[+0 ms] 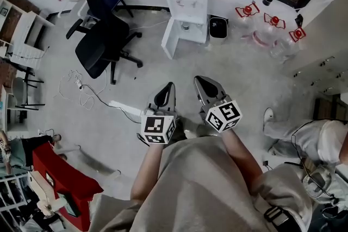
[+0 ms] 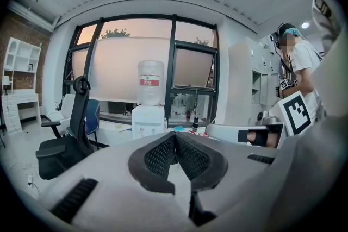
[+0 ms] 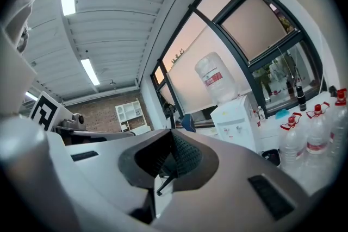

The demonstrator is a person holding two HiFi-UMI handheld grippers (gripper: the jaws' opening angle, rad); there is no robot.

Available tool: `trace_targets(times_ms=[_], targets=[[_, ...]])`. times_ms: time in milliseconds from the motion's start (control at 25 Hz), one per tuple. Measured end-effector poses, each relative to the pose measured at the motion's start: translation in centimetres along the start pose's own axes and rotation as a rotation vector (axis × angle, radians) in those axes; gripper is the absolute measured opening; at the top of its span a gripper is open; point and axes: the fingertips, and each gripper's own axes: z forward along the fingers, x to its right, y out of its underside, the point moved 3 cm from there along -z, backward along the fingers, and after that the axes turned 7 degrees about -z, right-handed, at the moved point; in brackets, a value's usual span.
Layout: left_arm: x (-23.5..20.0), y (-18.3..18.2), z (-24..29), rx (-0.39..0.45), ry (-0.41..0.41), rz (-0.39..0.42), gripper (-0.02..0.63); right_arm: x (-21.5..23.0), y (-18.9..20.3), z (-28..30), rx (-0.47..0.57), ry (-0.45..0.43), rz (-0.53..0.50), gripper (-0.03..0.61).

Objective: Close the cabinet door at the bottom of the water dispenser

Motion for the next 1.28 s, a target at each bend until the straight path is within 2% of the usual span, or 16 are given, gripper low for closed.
trace_targets(times_ms=[360, 920, 1280], targets=[[-5.6, -1.0, 4.5, -0.026, 0.030, 0.011, 0.008, 1.7, 0.9, 6.7, -0.025, 0.057, 0.001, 0.009], [-17.6, -3.5, 12.1, -0.105, 0.186, -0.023, 0.009, 2.3, 1.2, 19.6, -0.069, 0.207, 0.006, 0.009], [-22.1, -3.9, 16.0, -0.147, 0.251, -0.025, 0.009, 3.3, 2.0, 24.5, -0.076, 0.264, 0.014, 0.009]])
